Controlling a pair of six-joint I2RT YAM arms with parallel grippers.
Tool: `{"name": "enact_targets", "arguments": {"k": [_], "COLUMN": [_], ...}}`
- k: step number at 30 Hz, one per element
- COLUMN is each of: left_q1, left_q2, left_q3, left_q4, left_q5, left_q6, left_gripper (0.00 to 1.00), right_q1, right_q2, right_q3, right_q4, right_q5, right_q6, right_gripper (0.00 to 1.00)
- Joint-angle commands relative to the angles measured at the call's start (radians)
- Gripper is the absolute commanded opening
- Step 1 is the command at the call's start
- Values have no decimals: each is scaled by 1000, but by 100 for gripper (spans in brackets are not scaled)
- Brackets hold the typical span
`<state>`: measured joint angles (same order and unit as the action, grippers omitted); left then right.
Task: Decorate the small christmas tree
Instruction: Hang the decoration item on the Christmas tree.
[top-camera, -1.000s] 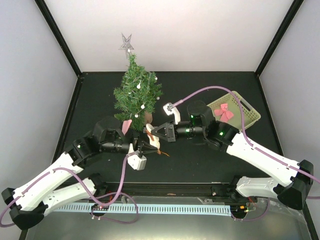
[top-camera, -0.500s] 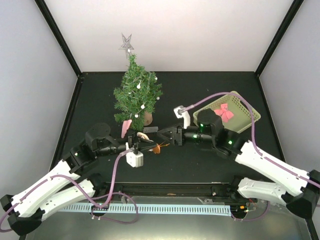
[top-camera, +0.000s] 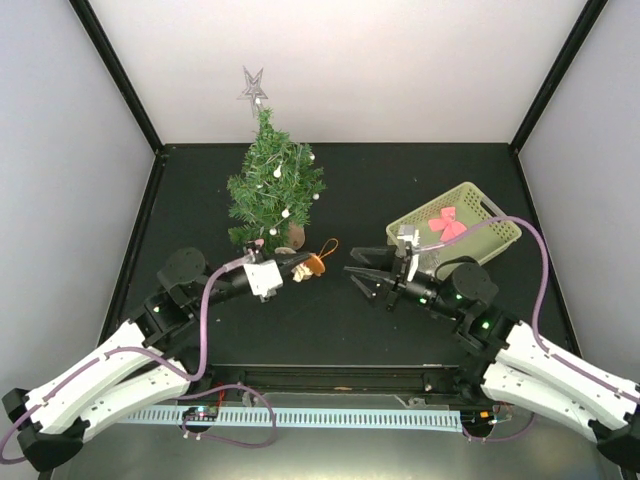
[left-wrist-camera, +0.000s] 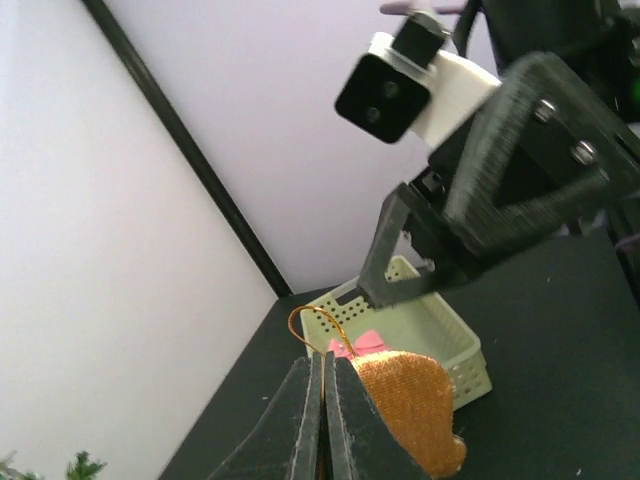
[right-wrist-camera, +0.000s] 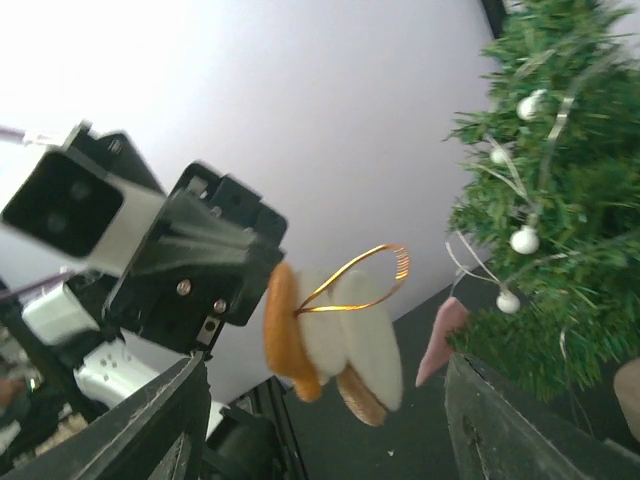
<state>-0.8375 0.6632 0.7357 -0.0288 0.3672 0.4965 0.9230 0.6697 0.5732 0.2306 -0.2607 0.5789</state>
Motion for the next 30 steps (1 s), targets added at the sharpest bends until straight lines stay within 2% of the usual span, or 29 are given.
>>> {"name": "enact_targets", "arguments": {"k": [1,6,13,20,21,24,26,29,30], "left_q1": [-3,-3,-4,-3,-3,-3,-4,-3,-3], "left_q2": [37,60,58,63,65,65,60,46,40], "left_q3": [26,27,22,22,21,21,18,9,7], "left_q4": [99,152,190,221,224,226,226,236,237], "left_q5": [-62,-66,-73,-70,-71,-76,-77,-62,-55], "left_q6": [-226,-337,-414,-481,-486,-501,-518,-563,-590], "left_gripper": [2,2,1,2,1,1,1,2,6], "right_q1": [28,55,60,60,59,59,59,59,59], "right_q2": [82,137,209,243,250,248,242,224,214], "right_q3": [0,6,59,57,60,52,44,84,100], "right_q4": [203,295,291,329,323,320,323,189,134], "right_q5": [-119,-90,-99,-80,-65,-17,-12,-16,-3], "right_q6": [-161,-198,-208,-129,-123,-130,-171,-350,-415], "right_gripper": [66,67,50,50,44,16,4,1,1]}}
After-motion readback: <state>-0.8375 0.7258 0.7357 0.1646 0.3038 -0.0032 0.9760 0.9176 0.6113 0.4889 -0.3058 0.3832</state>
